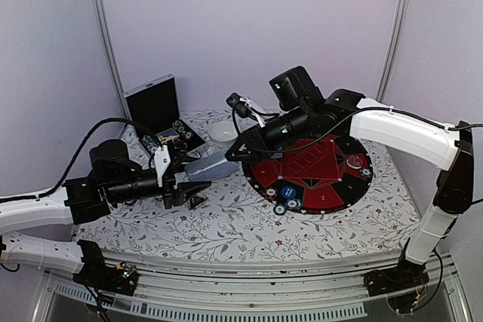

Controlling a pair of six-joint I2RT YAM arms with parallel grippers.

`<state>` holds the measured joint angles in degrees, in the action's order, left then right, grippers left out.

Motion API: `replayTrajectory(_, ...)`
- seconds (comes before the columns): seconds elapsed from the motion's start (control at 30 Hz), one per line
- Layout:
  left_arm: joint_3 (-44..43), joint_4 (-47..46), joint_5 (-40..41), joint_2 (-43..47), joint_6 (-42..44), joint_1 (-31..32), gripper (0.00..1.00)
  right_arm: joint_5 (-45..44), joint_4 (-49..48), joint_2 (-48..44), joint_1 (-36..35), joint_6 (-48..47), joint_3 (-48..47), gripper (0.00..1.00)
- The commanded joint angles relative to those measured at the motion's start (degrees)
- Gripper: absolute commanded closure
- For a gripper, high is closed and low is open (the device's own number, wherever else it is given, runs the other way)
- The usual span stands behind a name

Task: Distribute texas hold em gaming equipment
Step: Pick up the poker card from the face-down deck piles.

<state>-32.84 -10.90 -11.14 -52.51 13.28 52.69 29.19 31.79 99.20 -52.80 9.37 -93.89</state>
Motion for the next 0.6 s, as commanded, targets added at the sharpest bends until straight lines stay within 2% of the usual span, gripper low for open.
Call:
replayTrajectory(0.0, 0.0, -2.4, 0.1, 0.1, 0.1, -0.5, 0.47, 0.7, 1.0, -1.6, 0.2, -0.1, 0.3, 0.71)
replayTrajectory(0.17, -0.1, -2.3, 0.1, 0.1, 0.0, -0.6, 0.47, 1.9, 1.1, -1.4, 0.3, 0.0, 0.1, 0.95)
replayTrajectory(0.57, -0.2, -1.9, 0.0, 0.0, 0.1, -0.6, 0.47, 6.8, 0.6, -3.3, 2.5, 2.0, 0.4, 0.98)
